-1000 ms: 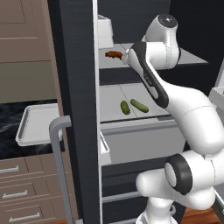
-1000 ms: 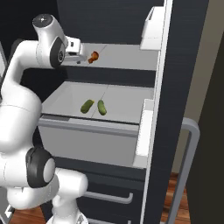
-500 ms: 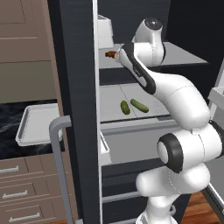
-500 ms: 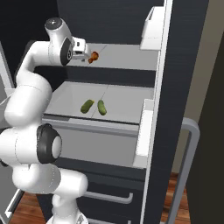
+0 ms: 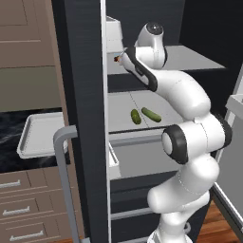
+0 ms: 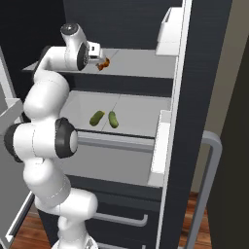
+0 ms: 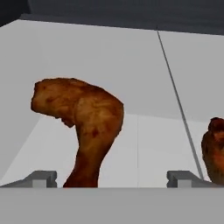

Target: Place one cucumber and one chicken drumstick in each tupperware on the nearby counter, to pack two identical lunches.

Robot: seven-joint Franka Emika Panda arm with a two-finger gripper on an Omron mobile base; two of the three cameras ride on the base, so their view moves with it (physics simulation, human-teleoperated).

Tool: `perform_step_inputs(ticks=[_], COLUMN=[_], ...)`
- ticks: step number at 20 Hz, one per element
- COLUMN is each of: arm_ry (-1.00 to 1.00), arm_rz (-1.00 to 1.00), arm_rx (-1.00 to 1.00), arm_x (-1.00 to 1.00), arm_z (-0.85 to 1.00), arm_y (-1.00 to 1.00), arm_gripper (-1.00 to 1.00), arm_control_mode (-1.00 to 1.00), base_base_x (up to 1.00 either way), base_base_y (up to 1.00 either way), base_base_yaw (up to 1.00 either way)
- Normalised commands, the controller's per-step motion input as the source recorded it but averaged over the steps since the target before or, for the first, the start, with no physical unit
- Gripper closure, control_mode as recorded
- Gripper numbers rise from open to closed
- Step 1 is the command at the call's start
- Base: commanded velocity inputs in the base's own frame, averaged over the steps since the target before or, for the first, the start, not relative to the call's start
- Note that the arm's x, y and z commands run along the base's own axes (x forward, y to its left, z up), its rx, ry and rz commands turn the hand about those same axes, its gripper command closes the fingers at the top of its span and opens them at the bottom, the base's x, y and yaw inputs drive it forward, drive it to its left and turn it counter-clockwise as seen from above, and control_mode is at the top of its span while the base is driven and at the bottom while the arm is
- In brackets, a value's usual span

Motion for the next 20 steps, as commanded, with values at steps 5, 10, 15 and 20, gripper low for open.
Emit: perform_step_inputs(ticks=[5, 10, 15, 20], arm_ry=[0.00, 0.00, 0.04, 0.07], arm_rz=[0.00, 0.00, -0.04, -0.11], arm_rx=[0.00, -0.01, -0.05, -0.02], arm_x=[0.73, 0.52, 0.01, -0.38], arm_z=[0.00, -0.13, -0.43, -0.24], arm_y=[0.19, 0.19, 0.08, -0.03], arm_gripper=[-1.00, 1.00, 1.00, 1.00], arm_control_mode=[-1.00, -1.00, -1.00, -1.00], base_base_x=[0.00, 0.00, 0.00, 0.00], base_base_y=[0.00, 0.00, 0.00, 0.00], base_base_yaw=[0.00, 0.00, 0.00, 0.00])
